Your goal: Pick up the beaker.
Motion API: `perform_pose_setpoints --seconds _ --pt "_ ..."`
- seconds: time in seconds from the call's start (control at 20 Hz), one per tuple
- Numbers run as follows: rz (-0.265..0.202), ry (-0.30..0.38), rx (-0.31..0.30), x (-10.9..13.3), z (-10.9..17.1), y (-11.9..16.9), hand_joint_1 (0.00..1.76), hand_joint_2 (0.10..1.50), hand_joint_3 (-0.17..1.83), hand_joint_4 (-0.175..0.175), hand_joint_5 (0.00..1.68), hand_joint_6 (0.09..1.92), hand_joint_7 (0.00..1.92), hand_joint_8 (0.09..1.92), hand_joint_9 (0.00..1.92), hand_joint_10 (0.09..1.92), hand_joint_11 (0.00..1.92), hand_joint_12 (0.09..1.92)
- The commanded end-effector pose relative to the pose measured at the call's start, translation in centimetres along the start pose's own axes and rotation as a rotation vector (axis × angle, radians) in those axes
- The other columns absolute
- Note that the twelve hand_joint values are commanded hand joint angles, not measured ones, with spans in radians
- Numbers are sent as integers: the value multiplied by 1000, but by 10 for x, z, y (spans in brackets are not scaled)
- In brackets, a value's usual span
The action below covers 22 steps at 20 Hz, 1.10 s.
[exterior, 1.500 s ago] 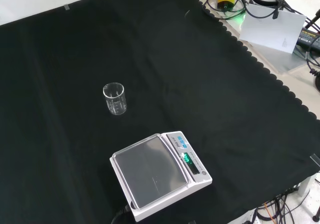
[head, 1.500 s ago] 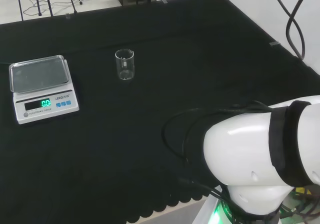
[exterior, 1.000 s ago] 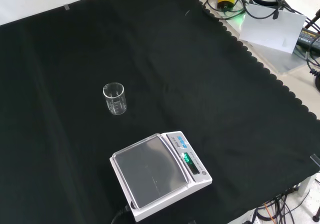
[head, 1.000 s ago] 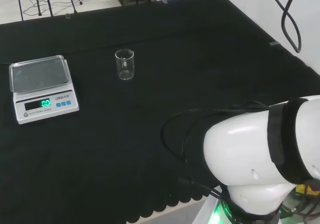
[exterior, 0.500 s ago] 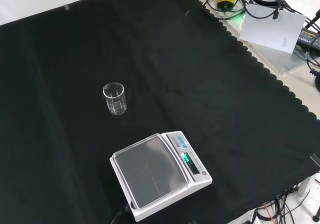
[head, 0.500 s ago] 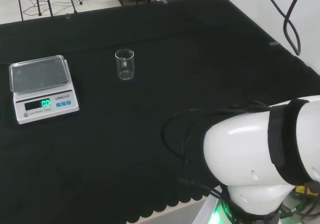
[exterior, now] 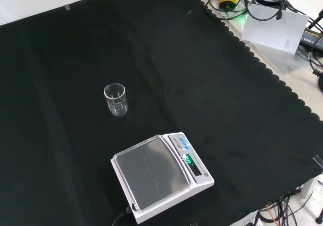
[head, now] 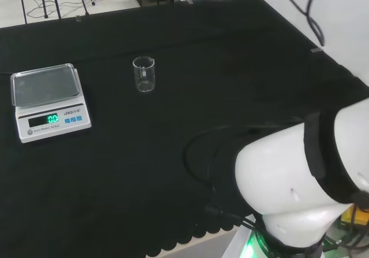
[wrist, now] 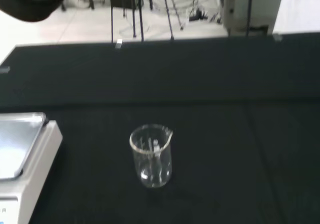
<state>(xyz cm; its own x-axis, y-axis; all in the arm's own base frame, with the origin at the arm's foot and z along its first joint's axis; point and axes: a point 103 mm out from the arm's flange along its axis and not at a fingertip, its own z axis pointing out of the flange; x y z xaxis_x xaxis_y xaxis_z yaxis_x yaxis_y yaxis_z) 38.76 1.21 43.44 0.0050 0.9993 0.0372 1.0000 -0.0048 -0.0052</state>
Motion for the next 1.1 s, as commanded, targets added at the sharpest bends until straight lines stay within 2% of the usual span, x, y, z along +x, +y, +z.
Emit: perform_pose_setpoints --seconds 0.05,0.55,0.85,1.1 --pt "-122 5 152 60 129 101 691 742 172 50 0 87 0 465 0 867 0 1129" --pt "-141 6 202 75 165 132 693 743 172 50 0 87 0 470 0 870 0 1133" --pt "-174 3 246 94 196 147 693 743 173 51 0 87 0 472 0 871 0 1134" --pt "-179 9 276 93 219 164 694 744 173 51 0 87 0 474 0 872 0 1134"
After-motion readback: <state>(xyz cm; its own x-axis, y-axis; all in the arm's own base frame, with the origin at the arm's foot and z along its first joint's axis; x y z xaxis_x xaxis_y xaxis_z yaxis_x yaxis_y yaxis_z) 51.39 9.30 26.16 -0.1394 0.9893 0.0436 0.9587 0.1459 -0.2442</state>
